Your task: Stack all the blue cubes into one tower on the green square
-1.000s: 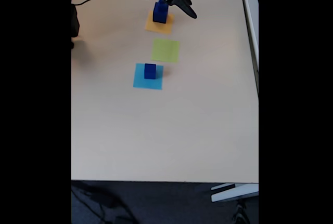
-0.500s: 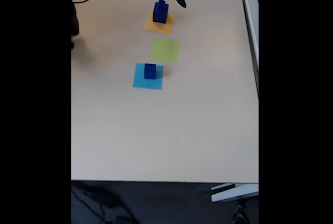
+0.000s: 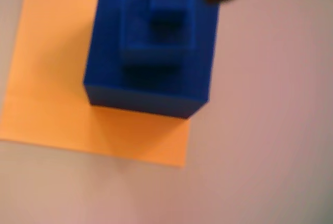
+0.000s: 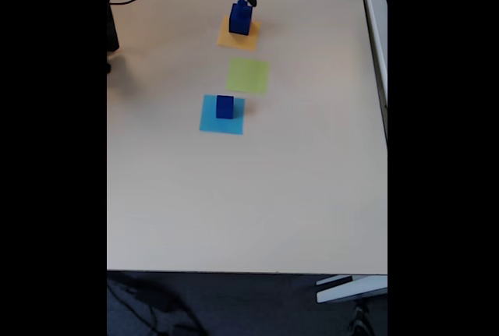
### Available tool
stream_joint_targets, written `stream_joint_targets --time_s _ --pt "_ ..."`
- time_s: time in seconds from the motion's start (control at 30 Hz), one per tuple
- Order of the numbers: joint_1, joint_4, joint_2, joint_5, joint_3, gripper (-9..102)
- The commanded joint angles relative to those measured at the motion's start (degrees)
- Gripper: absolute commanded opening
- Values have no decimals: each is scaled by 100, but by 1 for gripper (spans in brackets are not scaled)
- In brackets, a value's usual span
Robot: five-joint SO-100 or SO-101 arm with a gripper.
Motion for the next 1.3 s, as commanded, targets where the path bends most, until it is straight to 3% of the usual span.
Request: stream_joint_targets --time_s 0.0,0.37,1.27 --pt "-114 264 -79 44 -501 29" --pt "-308 492 -650 97 -1099 28" --pt "-299 668 -949 -185 -896 21"
